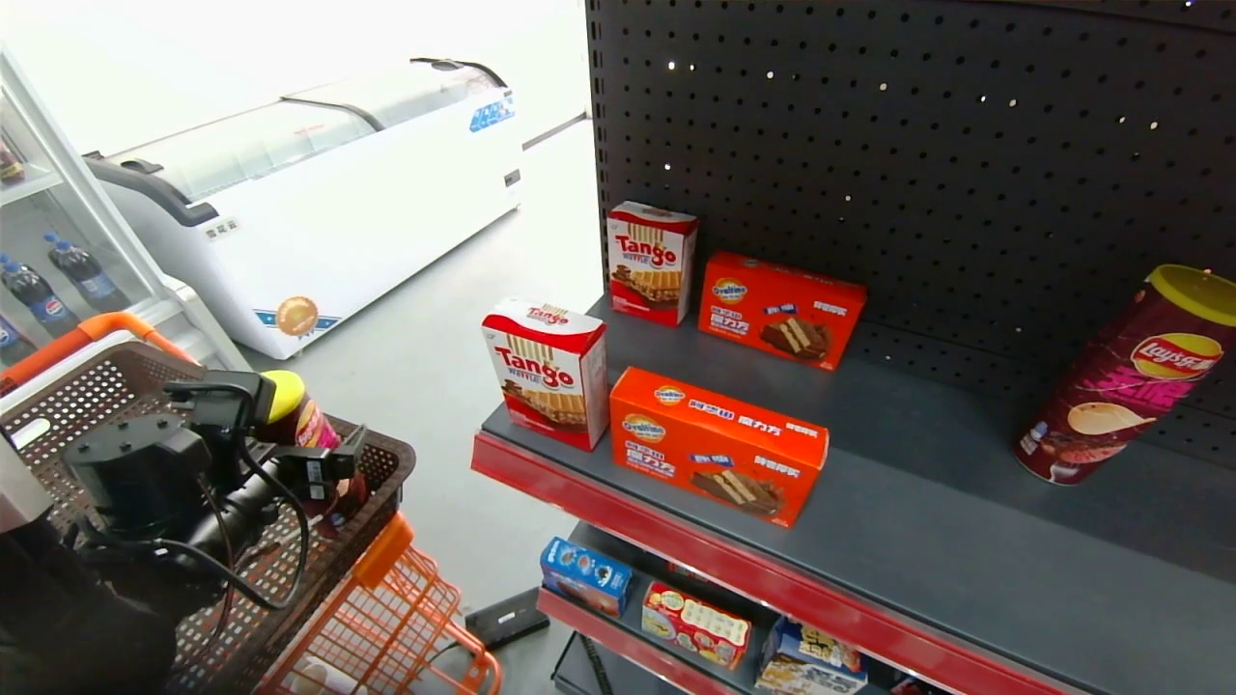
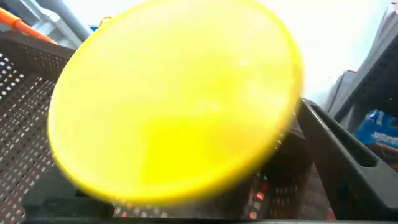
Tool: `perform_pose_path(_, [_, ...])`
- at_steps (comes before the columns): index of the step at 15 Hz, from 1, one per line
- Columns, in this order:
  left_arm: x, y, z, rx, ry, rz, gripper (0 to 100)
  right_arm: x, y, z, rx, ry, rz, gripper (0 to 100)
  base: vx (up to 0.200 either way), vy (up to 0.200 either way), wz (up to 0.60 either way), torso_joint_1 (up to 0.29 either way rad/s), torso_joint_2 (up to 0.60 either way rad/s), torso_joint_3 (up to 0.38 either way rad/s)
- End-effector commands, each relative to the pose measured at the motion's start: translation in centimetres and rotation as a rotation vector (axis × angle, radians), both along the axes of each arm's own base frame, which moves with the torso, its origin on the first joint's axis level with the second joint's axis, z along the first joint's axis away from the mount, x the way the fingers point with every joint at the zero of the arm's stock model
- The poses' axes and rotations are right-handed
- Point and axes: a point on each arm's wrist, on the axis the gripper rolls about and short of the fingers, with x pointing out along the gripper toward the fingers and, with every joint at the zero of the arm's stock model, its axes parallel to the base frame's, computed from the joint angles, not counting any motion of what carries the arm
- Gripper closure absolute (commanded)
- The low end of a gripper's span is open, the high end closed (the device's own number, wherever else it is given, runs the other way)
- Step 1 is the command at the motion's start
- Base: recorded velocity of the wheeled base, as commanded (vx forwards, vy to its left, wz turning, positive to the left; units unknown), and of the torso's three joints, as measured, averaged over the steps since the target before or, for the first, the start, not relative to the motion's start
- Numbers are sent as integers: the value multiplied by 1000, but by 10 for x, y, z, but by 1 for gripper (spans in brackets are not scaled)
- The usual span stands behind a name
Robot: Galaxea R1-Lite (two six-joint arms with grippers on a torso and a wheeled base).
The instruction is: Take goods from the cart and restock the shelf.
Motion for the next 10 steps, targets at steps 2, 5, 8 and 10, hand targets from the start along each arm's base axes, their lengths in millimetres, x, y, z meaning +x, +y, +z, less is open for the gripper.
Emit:
perform_pose_path(2, [24,11,-16,3,13,35,0,0,0,0,0,1,0,0,0,0,0,0,0,0])
perform_pose_path(5, [31,13,-23,1,20,41,0,0,0,0,0,1,0,0,0,0,0,0,0,0])
perform_pose_path(8, [42,14,-18,3,-21,43,100,0,0,0,0,1,0,0,0,0,0,0,0,0])
perform_pose_path(10, [43,14,-17,3,-26,42,100,0,0,0,0,1,0,0,0,0,0,0,0,0])
